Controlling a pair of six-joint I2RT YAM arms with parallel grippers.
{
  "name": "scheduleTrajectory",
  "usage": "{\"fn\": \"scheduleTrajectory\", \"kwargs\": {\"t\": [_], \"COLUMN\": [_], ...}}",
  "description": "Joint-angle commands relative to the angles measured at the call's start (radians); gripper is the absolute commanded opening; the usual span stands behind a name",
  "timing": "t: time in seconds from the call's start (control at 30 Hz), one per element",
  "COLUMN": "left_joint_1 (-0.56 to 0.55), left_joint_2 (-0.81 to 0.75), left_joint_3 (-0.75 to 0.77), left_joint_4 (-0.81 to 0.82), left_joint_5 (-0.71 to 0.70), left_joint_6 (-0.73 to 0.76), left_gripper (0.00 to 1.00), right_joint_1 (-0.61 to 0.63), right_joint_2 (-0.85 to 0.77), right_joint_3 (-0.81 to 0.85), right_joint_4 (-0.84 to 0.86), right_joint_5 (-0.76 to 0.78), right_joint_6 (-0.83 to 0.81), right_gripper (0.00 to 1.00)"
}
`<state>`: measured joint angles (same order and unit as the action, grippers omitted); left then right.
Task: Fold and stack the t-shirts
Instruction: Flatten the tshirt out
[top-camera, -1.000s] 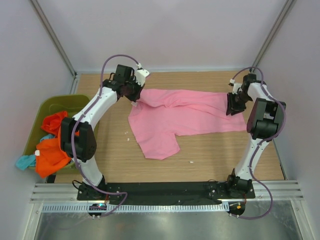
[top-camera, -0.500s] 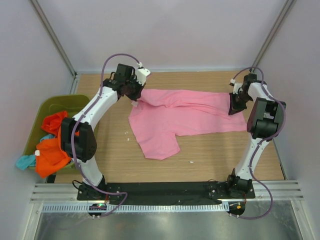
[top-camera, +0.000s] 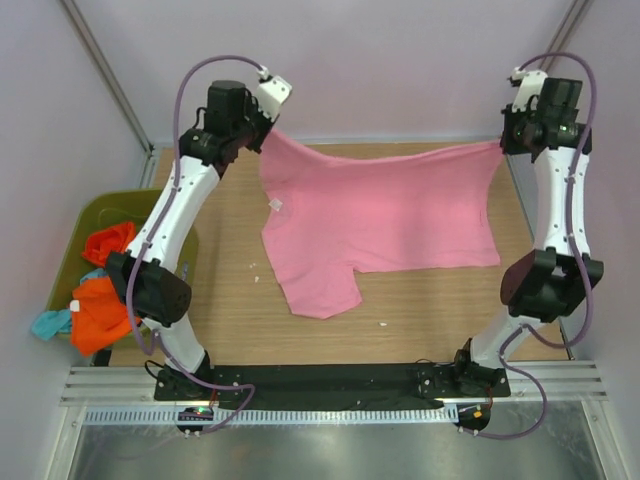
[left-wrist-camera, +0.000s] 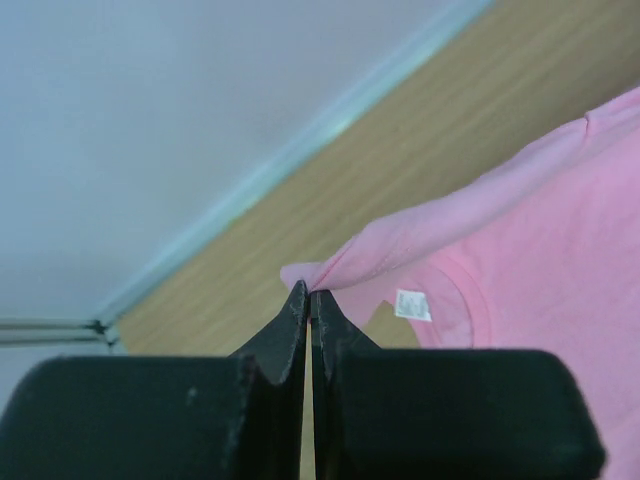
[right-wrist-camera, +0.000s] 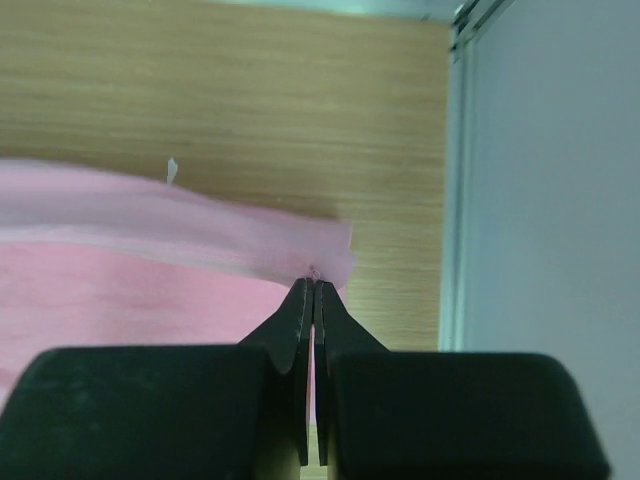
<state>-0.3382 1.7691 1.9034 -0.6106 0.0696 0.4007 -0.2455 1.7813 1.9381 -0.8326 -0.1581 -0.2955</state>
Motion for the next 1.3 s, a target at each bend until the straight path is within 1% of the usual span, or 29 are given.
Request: {"fn": "scheduleTrajectory", "kwargs": {"t": [0.0,0.03,0.13,0.17,0.23,0.27,0.37,0.4,0.43,0.47,0.53,0.6,0.63,0.67,0.7,0.73,0.8,0.83,0.87,0.9,0.93,1.0,1.03,1.1,1.13,1.17,1.2,1.23,1.27], "left_joint_1": [0.007,0.007,0.007,0.007,0.007,0.005,0.002,-0.001,0.001,-0.001,-0.001,0.002,0.008,0.013,0.011,0.013,0.014,0.031,0.048,0.068,0.112,0.157,0.201,0.246,0.284,0.298,0.304,0.306,0.306], "left_joint_2": [-0.098,-0.111,-0.166,-0.18,-0.233,-0.258,-0.356,-0.381,-0.432,-0.451,-0.506,-0.534,-0.542,-0.554,-0.557,-0.556,-0.539,-0.533,-0.53,-0.536,-0.542,-0.566,-0.577,-0.606,-0.614,-0.622,-0.626,-0.631,-0.625], "left_joint_3": [0.135,0.154,0.223,0.235,0.266,0.26,0.229,0.214,0.197,0.195,0.204,0.218,0.252,0.281,0.31,0.389,0.475,0.523,0.577,0.595,0.608,0.617,0.611,0.579,0.559,0.539,0.487,0.465,0.45], "left_joint_4": [0.054,0.063,0.078,0.081,0.059,0.051,0.005,-0.001,-0.011,-0.015,-0.031,-0.046,-0.055,-0.067,-0.096,-0.112,-0.17,-0.185,-0.192,-0.196,-0.195,-0.196,-0.196,-0.219,-0.233,-0.253,-0.297,-0.317,-0.339], "left_joint_5": [-0.06,-0.065,-0.123,-0.134,-0.14,-0.128,-0.097,-0.093,-0.076,-0.073,-0.009,0.002,0.006,0.009,0.01,0.015,0.015,0.018,0.039,0.058,0.073,0.104,0.11,0.133,0.13,0.124,0.092,0.064,0.041], "left_joint_6": [0.015,0.015,0.001,-0.009,-0.048,-0.06,-0.074,-0.077,-0.085,-0.103,-0.109,-0.092,-0.091,-0.077,-0.069,-0.063,-0.063,-0.074,-0.088,-0.121,-0.141,-0.184,-0.222,-0.243,-0.273,-0.281,-0.289,-0.321,-0.329], "left_gripper": [0.0,0.0,0.0,0.0,0.0,0.0,0.0,0.0,0.0,0.0,0.0,0.0,0.0,0.0,0.0,0.0,0.0,0.0,0.0,0.0,0.0,0.0,0.0,0.0,0.0,0.0,0.0,0.0,0.0], "right_joint_1": [-0.006,-0.006,-0.006,-0.006,-0.006,-0.006,-0.006,-0.006,-0.006,-0.006,-0.006,-0.006,-0.006,-0.006,-0.005,-0.006,-0.005,-0.003,0.0,0.008,0.014,0.017,0.018,0.018,0.018,0.02,0.02,0.02,0.02], "right_joint_2": [-0.141,-0.195,-0.288,-0.356,-0.431,-0.498,-0.595,-0.652,-0.675,-0.703,-0.782,-0.838,-0.885,-0.899,-0.908,-0.919,-0.925,-0.916,-0.907,-0.898,-0.884,-0.846,-0.832,-0.804,-0.8,-0.793,-0.787,-0.784,-0.78], "right_joint_3": [0.033,0.032,0.013,-0.004,-0.027,-0.046,-0.053,-0.05,-0.045,-0.03,-0.04,-0.059,-0.057,-0.041,-0.016,0.042,0.106,0.189,0.235,0.284,0.376,0.447,0.487,0.493,0.466,0.441,0.409,0.334,0.299], "right_joint_4": [0.03,0.036,0.073,0.082,0.104,0.108,0.092,0.069,0.052,0.037,0.0,0.001,-0.006,-0.022,-0.072,-0.098,-0.161,-0.181,-0.201,-0.236,-0.25,-0.278,-0.287,-0.304,-0.304,-0.303,-0.292,-0.278,-0.264], "right_joint_5": [0.064,0.09,0.129,0.153,0.154,0.154,0.128,0.121,0.117,0.114,0.103,0.142,0.153,0.154,0.154,0.147,0.143,0.14,0.137,0.132,0.121,0.114,0.109,0.109,0.106,0.095,0.092,0.091,0.092], "right_joint_6": [0.01,-0.002,-0.025,-0.021,0.007,0.019,0.042,0.042,0.042,0.032,0.007,-0.001,0.002,0.005,0.01,0.013,0.035,0.045,0.055,0.074,0.085,0.111,0.131,0.153,0.165,0.189,0.202,0.217,0.242], "right_gripper": [0.01,0.01,0.01,0.01,0.01,0.01,0.01,0.01,0.01,0.01,0.01,0.01,0.01,0.01,0.01,0.01,0.01,0.01,0.01,0.01,0.01,0.01,0.01,0.01,0.01,0.01,0.01,0.01,0.01]}}
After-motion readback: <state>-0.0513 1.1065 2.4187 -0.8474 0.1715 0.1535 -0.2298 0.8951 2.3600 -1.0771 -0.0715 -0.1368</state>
